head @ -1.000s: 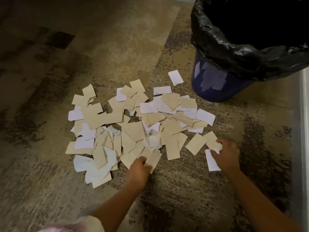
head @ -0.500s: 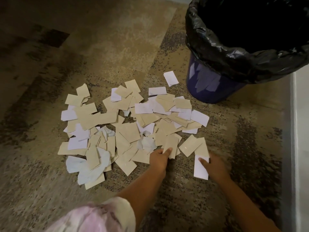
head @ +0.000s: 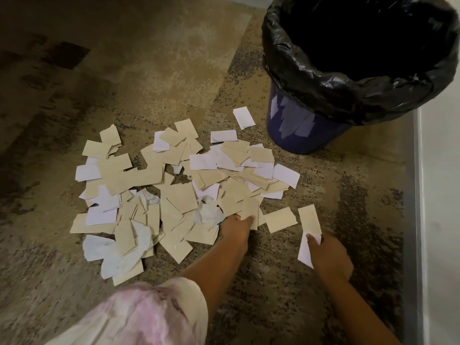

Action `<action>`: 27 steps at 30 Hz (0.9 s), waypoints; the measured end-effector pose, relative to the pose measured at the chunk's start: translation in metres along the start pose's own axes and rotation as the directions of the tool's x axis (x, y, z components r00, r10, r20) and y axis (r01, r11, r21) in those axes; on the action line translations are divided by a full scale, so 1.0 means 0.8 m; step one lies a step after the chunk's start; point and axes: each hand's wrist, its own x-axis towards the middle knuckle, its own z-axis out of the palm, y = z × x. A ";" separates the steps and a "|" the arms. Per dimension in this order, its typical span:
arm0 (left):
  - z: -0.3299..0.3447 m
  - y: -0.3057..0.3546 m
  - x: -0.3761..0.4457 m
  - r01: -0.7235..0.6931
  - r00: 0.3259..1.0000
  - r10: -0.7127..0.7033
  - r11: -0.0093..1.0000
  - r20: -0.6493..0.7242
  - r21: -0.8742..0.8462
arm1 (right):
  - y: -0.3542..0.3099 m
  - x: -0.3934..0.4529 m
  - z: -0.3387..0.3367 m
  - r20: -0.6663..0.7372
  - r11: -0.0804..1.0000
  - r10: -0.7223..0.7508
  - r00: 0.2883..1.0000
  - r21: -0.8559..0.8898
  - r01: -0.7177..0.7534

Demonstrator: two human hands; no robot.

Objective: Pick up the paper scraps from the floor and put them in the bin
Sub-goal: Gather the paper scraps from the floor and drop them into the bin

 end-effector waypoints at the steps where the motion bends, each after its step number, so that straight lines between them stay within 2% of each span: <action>1: 0.003 0.000 -0.002 -0.013 1.000 0.013 0.999 0.000 0.048 | 0.000 0.003 -0.004 -0.015 0.999 -0.046 0.999 0.002 0.046; 3: 0.009 0.005 -0.005 -0.030 1.000 0.029 0.994 0.011 0.106 | -0.002 0.015 -0.010 0.063 0.980 -0.144 0.988 0.148 0.133; 5: 0.013 0.010 -0.005 -0.023 0.999 0.020 0.993 0.030 0.116 | -0.012 0.024 -0.017 0.230 0.914 -0.169 0.959 0.401 0.065; 6: 0.014 0.011 -0.005 -0.022 0.999 0.018 0.992 0.032 0.122 | -0.018 0.025 -0.020 0.294 0.872 -0.164 0.942 0.490 -0.001; 7: 0.013 0.012 -0.007 -0.022 0.999 0.018 0.990 0.027 0.139 | -0.025 0.027 -0.021 0.313 0.856 -0.181 0.932 0.517 -0.008; 11: 0.003 0.005 -0.006 -0.043 0.999 0.042 0.971 0.011 0.233 | -0.047 0.029 -0.009 0.244 0.904 -0.239 0.940 0.409 0.124; 16: -0.020 -0.001 -0.015 -0.207 0.976 0.216 0.900 0.020 0.384 | -0.056 0.027 0.008 0.259 0.900 -0.104 0.960 0.436 -0.021; 19: -0.033 0.002 -0.031 -0.378 0.913 0.406 0.825 0.025 0.419 | -0.049 0.019 0.015 0.247 0.849 -0.054 0.968 0.522 -0.086; 22: -0.051 0.022 -0.046 -0.531 0.826 0.562 0.750 0.043 0.394 | -0.048 0.011 0.019 0.271 0.792 -0.136 0.953 0.608 -0.059; 24: -0.066 0.045 -0.051 -0.594 0.778 0.626 0.703 0.054 0.392 | -0.047 0.010 0.020 0.277 0.840 -0.220 0.935 0.541 0.037; 27: -0.091 0.083 -0.056 -0.633 0.727 0.686 0.661 0.017 0.403 | -0.046 0.017 0.024 0.228 0.901 -0.398 0.889 0.279 0.332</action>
